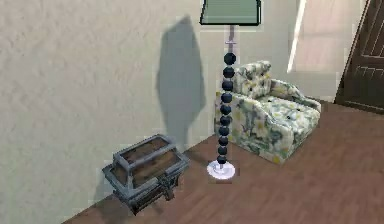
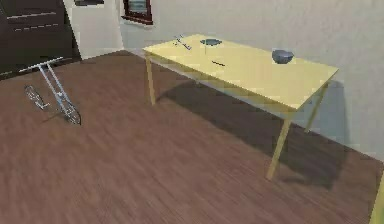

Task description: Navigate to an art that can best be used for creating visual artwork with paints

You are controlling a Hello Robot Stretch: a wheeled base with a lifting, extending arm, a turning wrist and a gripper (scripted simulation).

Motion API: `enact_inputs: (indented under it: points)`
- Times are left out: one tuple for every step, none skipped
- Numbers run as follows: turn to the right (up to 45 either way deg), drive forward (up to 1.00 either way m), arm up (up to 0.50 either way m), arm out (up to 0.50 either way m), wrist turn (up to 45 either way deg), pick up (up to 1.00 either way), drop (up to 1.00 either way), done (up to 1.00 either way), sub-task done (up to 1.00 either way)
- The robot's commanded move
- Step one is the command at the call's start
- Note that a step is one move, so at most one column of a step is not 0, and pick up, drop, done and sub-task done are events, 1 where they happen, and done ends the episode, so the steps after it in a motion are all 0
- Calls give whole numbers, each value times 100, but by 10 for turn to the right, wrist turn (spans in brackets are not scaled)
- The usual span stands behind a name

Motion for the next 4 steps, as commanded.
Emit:
enact_inputs:
  points:
    - [450,0,0,0,0,0,0,0,0]
    - [150,0,0,0,0,0,0,0,0]
    - [0,100,0,0,0,0,0,0,0]
    - [30,0,0,0,0,0,0,0,0]
